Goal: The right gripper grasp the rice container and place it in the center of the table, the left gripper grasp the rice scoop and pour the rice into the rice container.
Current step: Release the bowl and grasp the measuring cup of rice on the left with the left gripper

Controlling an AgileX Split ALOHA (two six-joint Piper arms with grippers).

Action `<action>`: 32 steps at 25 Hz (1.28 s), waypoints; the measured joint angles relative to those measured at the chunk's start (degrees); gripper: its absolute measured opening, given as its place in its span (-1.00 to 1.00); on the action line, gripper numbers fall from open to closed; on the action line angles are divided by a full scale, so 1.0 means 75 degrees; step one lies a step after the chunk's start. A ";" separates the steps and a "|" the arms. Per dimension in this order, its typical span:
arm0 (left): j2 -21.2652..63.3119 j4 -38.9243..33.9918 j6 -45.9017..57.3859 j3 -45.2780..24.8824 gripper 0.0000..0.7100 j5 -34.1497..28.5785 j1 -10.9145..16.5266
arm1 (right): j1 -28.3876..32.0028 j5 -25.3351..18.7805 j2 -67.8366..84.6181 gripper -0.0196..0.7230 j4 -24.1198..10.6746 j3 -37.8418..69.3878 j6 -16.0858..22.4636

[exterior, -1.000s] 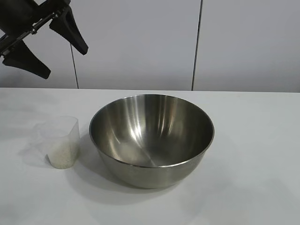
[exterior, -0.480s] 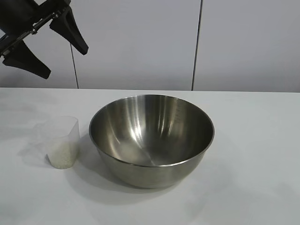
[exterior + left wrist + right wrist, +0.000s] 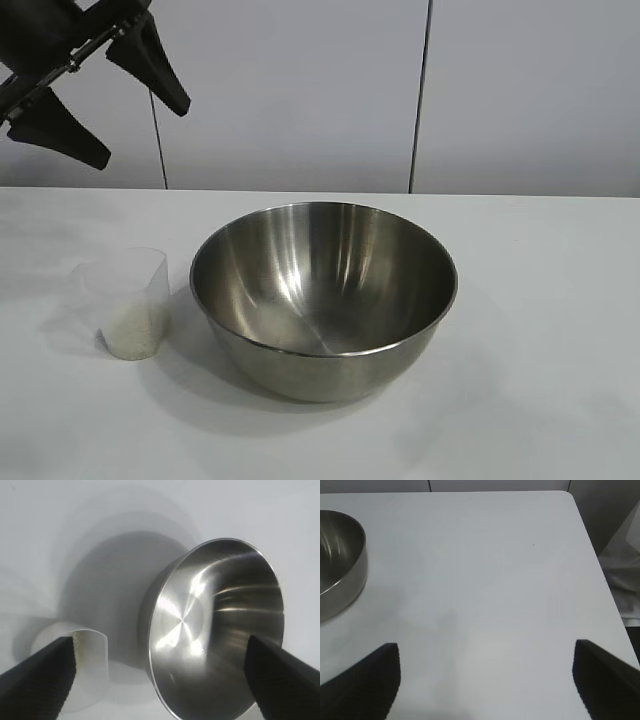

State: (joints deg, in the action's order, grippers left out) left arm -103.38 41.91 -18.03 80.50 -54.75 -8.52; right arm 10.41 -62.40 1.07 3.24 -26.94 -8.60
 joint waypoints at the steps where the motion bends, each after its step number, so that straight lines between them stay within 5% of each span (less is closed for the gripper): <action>1: 0.0021 0.0125 -0.0258 0.0000 0.85 0.0049 0.0000 | 0.0000 0.0000 0.0000 0.78 0.0000 0.0000 0.0000; 7: 0.1259 -0.0320 -0.1566 -0.0056 0.85 0.1922 -0.0164 | -0.0405 0.0007 0.0000 0.78 0.0000 0.0000 0.0000; 10: 0.2292 -0.1266 -0.2047 -0.0649 0.85 0.3465 -0.0742 | -0.0538 0.0007 0.0000 0.78 0.0000 0.0000 0.0000; 16: 0.3645 -0.2595 -0.2222 -0.3604 0.85 0.7190 -0.1552 | -0.0537 0.0007 0.0000 0.78 -0.0010 0.0000 0.0000; 21: 0.3847 -0.2612 -0.2118 -0.6050 0.85 1.0128 -0.1574 | -0.0537 0.0007 0.0000 0.78 -0.0010 0.0000 0.0000; 26: 0.3855 -0.2671 -0.1349 -0.7403 0.85 1.1781 -0.1574 | -0.0537 0.0007 0.0000 0.78 -0.0010 0.0000 0.0000; 32: 0.3887 -0.4123 -0.0077 -0.9587 0.85 1.5055 -0.1574 | -0.0537 0.0007 0.0000 0.78 -0.0010 0.0000 0.0000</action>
State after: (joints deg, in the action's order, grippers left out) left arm -74.23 10.98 -18.60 8.60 58.16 -20.32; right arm 6.38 -62.35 1.07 3.17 -26.94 -8.60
